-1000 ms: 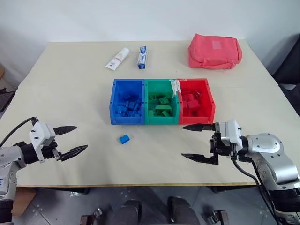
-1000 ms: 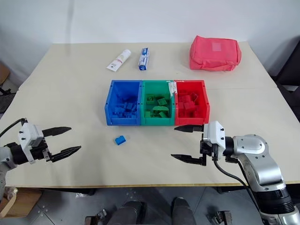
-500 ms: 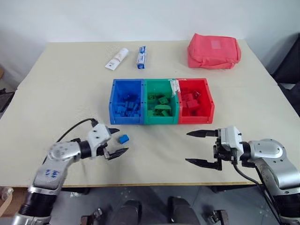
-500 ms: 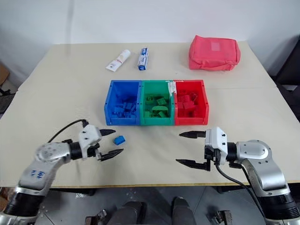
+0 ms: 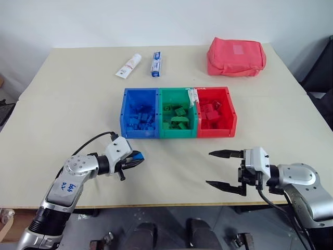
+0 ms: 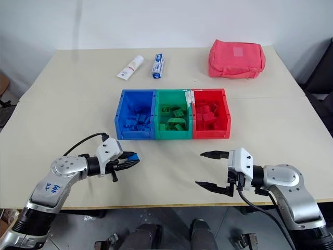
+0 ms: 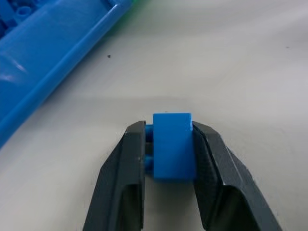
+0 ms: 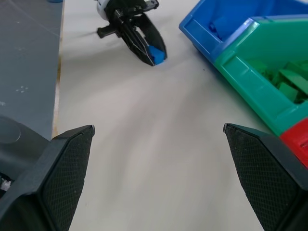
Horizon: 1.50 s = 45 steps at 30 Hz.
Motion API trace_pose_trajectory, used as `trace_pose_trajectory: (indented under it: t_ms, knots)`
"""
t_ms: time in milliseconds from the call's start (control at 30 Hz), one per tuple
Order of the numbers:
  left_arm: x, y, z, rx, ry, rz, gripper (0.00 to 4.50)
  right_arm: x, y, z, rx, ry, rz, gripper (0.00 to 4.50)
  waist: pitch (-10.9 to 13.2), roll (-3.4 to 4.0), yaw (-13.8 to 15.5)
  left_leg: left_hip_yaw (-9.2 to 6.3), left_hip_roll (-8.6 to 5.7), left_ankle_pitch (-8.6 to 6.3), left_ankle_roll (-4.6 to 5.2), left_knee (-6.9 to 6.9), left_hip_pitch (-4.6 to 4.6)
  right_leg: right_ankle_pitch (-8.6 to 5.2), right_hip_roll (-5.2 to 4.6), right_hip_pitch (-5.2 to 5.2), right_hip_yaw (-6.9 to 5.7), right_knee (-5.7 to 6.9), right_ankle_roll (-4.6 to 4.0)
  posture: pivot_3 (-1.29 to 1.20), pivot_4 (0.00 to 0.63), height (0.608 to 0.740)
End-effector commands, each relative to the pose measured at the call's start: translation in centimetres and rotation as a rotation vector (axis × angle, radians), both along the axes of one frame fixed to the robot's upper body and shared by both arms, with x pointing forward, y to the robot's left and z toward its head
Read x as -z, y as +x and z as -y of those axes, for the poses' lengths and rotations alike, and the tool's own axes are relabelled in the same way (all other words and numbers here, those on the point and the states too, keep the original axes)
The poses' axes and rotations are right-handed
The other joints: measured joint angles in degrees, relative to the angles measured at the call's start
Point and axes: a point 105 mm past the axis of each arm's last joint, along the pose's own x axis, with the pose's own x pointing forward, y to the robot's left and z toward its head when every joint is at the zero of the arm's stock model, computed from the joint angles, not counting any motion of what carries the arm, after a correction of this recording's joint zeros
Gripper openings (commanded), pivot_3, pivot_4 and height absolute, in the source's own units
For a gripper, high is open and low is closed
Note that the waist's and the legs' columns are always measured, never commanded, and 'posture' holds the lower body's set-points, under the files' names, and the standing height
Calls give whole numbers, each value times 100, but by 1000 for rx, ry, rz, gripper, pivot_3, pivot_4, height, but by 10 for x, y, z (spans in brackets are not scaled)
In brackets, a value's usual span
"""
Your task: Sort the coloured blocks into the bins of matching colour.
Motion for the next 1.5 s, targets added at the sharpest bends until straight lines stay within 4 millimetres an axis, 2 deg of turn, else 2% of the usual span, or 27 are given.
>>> trace_pose_trajectory:
  t_ms: [33, 200, 333, 433, 533, 633, 667, 700, 800, 967, 1067, 1100, 1200, 1267, 1367, 1500]
  knots:
    - [-16, 7, -3, -43, -77, 55, 929, -16, -2, 0, 20, 28, 67, 4500, 0, 0, 0, 0, 0, 0, 0, 0, -1, 0, 0, 0, 0, -1, 0, 0, 150, 740]
    - [-65, 32, -3, -152, -300, 198, 929, -39, 4, -8, 106, 183, 117, 4500, 2, -4, 19, -4, -1, 0, 0, 8, -6, 0, 1, -1, -6, 1, 0, 0, 150, 740]
    - [-93, 56, 0, -231, -361, 269, 929, -56, 13, -11, 172, 272, 193, 4500, 2, -4, 18, -5, -6, 1, -1, 9, -7, 1, 6, -1, -7, 2, 2, 0, 150, 740]
    - [-108, 69, 5, -258, -375, 319, 929, -60, 17, -10, 196, 279, 221, 4500, 2, -4, 16, -5, -9, 0, 0, 9, -8, 1, 9, -2, -7, 2, 2, 0, 150, 740]
    - [-115, 81, 2, -303, -373, 350, 929, -61, 19, -8, 208, 270, 233, 4500, 2, -4, 9, -5, -9, 0, 0, 8, -9, 1, 12, -4, -9, 0, 2, 0, 150, 740]
    - [-106, 81, 5, -259, -388, 301, 929, -60, 19, -5, 211, 262, 236, 4500, 2, -4, -6, -2, -8, 0, 0, 7, -8, 1, 13, -6, -6, 2, 2, 0, 150, 740]
    - [-103, 81, 5, -249, -390, 285, 1656, -59, 18, -5, 210, 258, 235, 4500, 2, -4, -5, -1, -8, 0, 0, 7, -8, 1, 13, -6, -6, 2, 2, 0, 150, 740]
    - [-101, 80, 4, -242, -387, 279, 1865, -59, 18, -4, 211, 254, 236, 4500, 2, -4, -3, -2, -8, 0, 0, 7, -9, 1, 13, -6, -7, 3, 2, 0, 150, 740]
    - [-96, 73, 2, -191, -370, 270, 2819, -59, 19, -3, 216, 251, 243, 4500, 2, -4, -1, -2, -8, 0, 0, 9, -9, 1, 12, -6, -7, 3, 2, 0, 150, 740]
    - [-100, 62, -20, -192, -357, 317, 4292, -55, 20, 0, 205, 214, 243, 4500, 2, -4, 1, -2, -6, 0, 0, 9, -8, 1, 11, -6, -6, 4, 2, 0, 150, 740]
    - [-107, 47, -34, -144, -359, 353, 4292, -54, 22, 3, 194, 201, 239, 4500, 2, -4, -21, -1, -5, 0, 0, 8, -9, 1, 10, -6, -3, 3, 2, 0, 150, 740]
    - [-108, 33, -36, -76, -372, 357, 4292, -52, 22, 3, 177, 190, 230, 4500, 2, -4, -24, -2, -5, 0, 0, 7, -8, 1, 10, -6, -4, 3, 2, 0, 150, 740]
    - [-96, 1, -51, 6, -320, 290, 4292, -44, 23, 5, 130, 141, 207, 4500, 2, -3, -72, 0, -2, 0, 0, 0, -8, 1, -1, -6, -1, -2, 1, 0, 150, 740]
    - [-86, -10, -58, 13, -284, 244, 4292, -43, 25, 6, 115, 133, 195, 4500, 2, -3, -81, -1, -1, -1, 1, -3, -7, 0, -4, -6, -2, -5, 0, 0, 150, 740]
    - [-62, -25, -87, -83, -195, 204, 4292, -42, 29, 2, 79, 144, 172, 4500, 2, -3, -85, -1, 0, 0, 0, 2, -4, 0, -6, -1, -2, -3, -1, 0, 150, 740]
    - [-53, -27, -101, -162, -156, 276, 4292, -35, 30, -2, 52, 133, 156, 4500, 2, -3, -65, -3, 3, 0, 0, 0, -2, -1, -6, 1, -4, -4, -3, 0, 150, 740]
